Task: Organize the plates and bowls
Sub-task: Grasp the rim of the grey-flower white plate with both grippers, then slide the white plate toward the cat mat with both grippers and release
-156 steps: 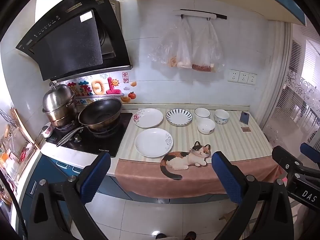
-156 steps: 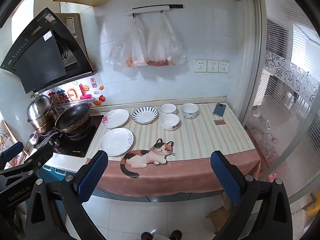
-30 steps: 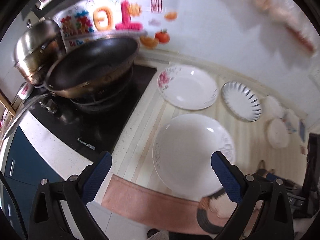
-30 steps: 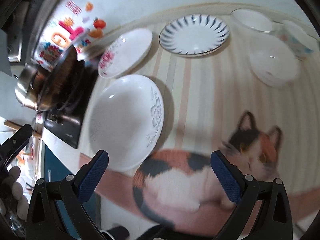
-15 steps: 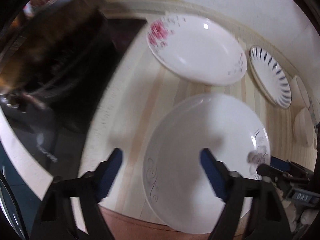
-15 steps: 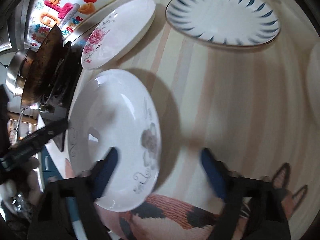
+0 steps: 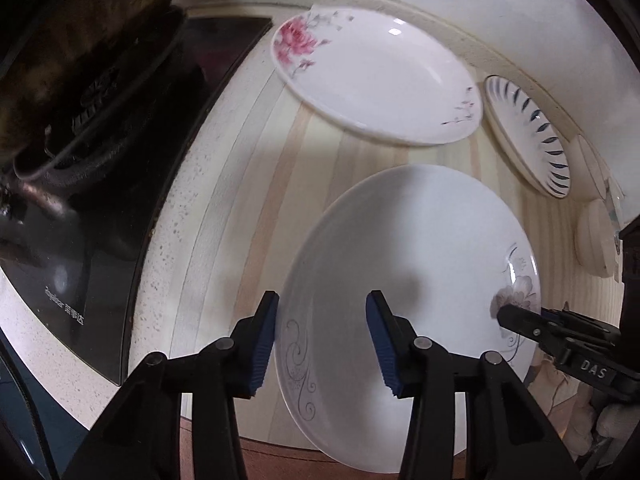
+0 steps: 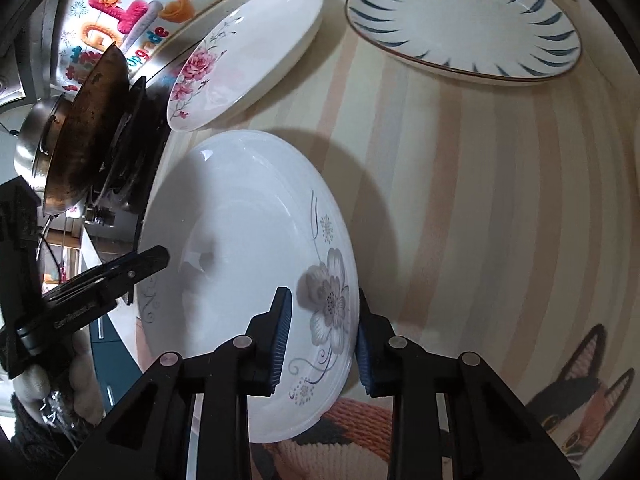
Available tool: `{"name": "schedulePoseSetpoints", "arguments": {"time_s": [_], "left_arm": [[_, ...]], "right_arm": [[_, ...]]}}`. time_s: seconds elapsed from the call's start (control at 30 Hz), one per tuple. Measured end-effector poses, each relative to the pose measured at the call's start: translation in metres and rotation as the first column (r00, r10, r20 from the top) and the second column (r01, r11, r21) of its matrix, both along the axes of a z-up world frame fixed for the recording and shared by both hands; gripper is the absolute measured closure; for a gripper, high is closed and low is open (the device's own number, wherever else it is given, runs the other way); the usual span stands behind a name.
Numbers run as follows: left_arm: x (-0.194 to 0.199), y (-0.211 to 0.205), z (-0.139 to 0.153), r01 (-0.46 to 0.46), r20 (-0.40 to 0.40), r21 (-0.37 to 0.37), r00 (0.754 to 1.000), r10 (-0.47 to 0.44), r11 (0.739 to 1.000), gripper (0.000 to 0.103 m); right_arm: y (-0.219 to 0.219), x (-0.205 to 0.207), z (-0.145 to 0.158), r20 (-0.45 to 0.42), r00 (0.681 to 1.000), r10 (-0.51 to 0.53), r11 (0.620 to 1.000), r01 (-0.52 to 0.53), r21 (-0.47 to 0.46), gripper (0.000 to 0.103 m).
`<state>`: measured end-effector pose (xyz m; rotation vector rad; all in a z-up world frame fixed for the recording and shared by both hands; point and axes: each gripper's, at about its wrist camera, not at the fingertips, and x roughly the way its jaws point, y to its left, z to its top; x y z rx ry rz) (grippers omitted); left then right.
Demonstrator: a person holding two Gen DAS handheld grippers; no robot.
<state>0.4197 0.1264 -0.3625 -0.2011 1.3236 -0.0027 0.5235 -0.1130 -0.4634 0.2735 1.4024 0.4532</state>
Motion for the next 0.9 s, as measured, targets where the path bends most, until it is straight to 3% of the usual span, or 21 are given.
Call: {"name": "schedulePoseSetpoints", "arguments": {"time_s": [0.23,0.5,0.9], "left_arm": [[0.0,-0.025,0.019,0.052,0.033,-0.035,0.998,-0.051,0.998,0.061],[-0.001,-0.087,0.023,0.182,0.041,-0.064,0.983,-0.18,0.981,0.061],[-0.003,-0.167,0.002,0.319,0.011,-0.077,0.948,-0.319,0.945,0.061]], "right_arm": [[-0.034,-0.016,0.016,0.007,0.998,-0.064,0.998,0.064,-0.004,0.071],[-0.103,-0.038,0.043,0.038,0.985,-0.167,0.985,0.168,-0.032,0.071],[-0.185,-0.074,0.025,0.004,0.963,-0.27,0.958,0.269,-0.099,0.071]]}}
